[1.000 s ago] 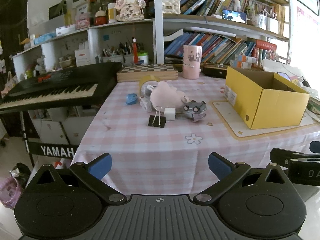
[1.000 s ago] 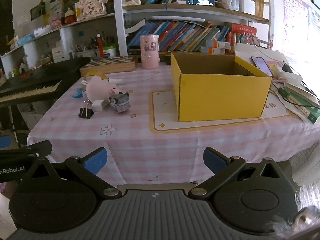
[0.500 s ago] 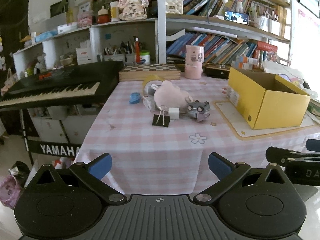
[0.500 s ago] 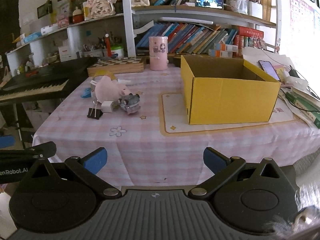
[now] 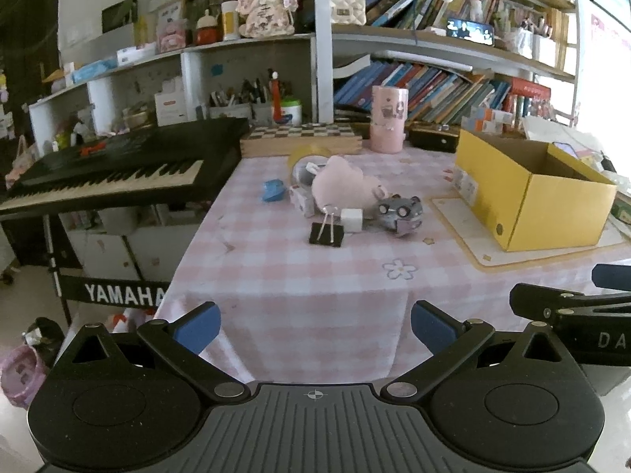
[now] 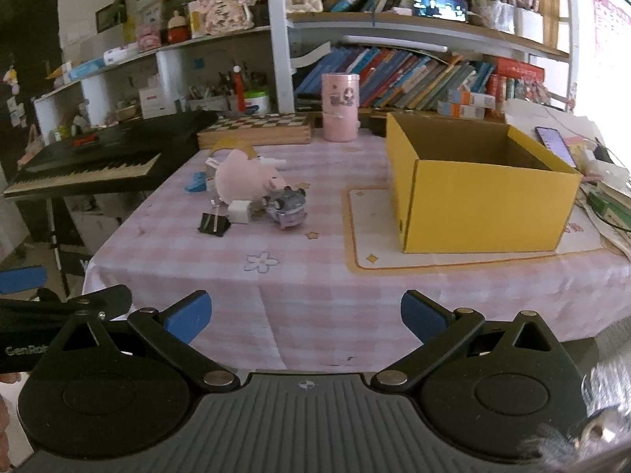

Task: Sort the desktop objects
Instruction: 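Grasp the black binder clip with the left gripper while the right gripper grasps the grey toy car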

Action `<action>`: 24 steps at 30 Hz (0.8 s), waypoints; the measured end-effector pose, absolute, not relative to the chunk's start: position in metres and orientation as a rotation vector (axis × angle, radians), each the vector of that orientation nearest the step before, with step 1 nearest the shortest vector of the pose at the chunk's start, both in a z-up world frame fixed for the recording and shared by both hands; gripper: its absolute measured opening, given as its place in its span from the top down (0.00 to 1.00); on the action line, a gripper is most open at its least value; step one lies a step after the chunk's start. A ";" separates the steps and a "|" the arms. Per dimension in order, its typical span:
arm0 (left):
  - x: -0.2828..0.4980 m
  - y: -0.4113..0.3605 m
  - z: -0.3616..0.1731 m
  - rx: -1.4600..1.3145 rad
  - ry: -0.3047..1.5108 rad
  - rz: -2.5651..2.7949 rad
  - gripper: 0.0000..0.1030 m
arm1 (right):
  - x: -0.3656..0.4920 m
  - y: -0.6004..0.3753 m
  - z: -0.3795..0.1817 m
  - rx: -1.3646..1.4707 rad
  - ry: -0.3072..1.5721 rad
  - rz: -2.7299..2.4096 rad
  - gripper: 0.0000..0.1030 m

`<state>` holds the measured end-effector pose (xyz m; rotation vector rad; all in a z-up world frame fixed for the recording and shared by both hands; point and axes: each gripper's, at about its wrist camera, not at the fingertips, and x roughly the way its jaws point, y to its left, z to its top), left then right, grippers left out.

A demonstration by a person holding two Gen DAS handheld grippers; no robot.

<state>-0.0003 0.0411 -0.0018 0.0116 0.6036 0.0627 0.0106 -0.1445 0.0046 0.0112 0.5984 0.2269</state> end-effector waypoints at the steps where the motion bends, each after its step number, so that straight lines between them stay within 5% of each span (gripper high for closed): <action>1: 0.000 0.042 -0.002 0.010 0.605 0.066 0.00 | 0.011 -0.143 0.004 0.009 0.599 0.232 0.00; 24: 0.053 0.057 -0.016 -0.040 0.664 0.158 0.00 | 0.084 -0.123 -0.002 -0.053 0.646 0.331 0.00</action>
